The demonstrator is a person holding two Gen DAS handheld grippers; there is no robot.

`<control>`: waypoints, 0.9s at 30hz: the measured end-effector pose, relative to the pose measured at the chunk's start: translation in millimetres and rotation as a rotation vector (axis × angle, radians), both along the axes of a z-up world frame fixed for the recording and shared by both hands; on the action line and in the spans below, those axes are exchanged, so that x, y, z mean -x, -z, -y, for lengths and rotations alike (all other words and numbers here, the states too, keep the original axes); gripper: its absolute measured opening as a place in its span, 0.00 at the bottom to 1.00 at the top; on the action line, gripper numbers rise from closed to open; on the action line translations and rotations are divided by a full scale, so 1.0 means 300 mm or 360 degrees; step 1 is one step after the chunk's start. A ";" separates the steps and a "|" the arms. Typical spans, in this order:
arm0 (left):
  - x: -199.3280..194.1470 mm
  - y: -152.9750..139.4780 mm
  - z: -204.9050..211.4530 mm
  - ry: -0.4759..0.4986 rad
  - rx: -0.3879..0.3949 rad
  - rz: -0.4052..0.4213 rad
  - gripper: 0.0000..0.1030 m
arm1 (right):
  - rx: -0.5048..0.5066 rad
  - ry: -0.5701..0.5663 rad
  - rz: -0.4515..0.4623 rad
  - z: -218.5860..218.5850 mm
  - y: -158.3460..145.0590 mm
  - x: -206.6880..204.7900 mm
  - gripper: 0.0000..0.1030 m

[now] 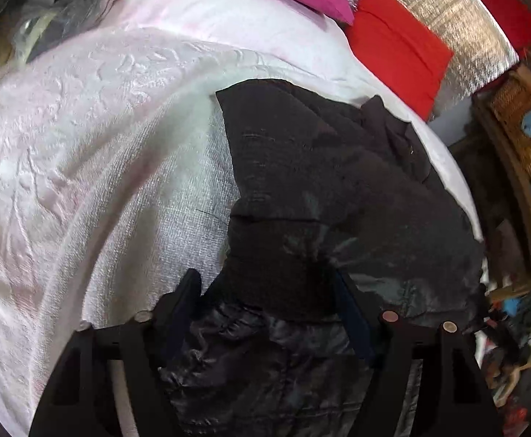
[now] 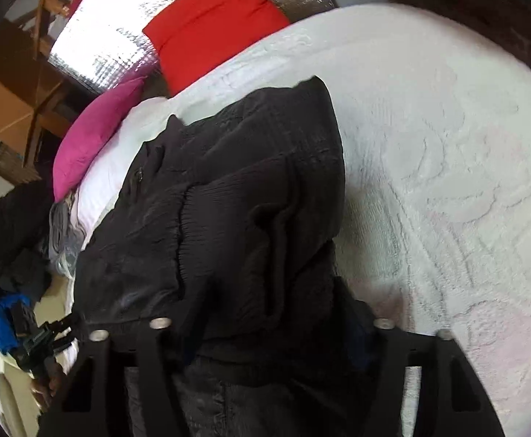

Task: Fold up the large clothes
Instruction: 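Grasp the jacket hem with the right gripper and lift it toward the collar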

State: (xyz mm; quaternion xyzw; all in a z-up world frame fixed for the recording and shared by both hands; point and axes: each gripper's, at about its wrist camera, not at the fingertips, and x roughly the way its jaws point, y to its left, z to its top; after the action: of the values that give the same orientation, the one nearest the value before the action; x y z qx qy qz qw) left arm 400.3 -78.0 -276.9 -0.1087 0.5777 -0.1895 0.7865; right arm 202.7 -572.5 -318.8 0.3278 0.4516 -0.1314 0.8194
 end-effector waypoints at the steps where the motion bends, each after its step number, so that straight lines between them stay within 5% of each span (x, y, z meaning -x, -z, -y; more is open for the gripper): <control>1: 0.007 -0.002 0.008 0.0004 -0.0016 0.0013 0.57 | 0.0031 -0.0015 0.0008 -0.010 -0.011 0.004 0.46; 8: 0.018 0.028 0.034 0.0032 -0.0134 0.0054 0.54 | 0.0223 -0.0078 -0.0021 -0.060 -0.017 0.013 0.40; 13: 0.017 -0.009 0.045 -0.0029 -0.0186 0.0057 0.62 | 0.0105 0.0035 -0.0001 -0.014 -0.049 0.047 0.59; 17: 0.066 -0.119 -0.001 -0.0114 -0.0233 0.0230 0.62 | 0.0085 0.0141 0.0209 -0.005 -0.173 0.143 0.68; 22: 0.164 -0.226 0.027 -0.0025 -0.0134 0.0482 0.70 | -0.0220 0.0079 0.0414 -0.064 -0.220 0.214 0.69; 27: 0.235 -0.210 0.171 0.0245 -0.0082 0.0496 0.70 | -0.0562 0.0006 0.0228 -0.171 -0.053 0.139 0.69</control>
State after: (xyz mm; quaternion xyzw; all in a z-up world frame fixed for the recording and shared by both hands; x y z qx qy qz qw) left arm 329.6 -129.2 -213.9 -0.0134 0.4601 -0.2488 0.8522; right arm 160.9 -521.2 -302.9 0.4758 0.4076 -0.0280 0.7789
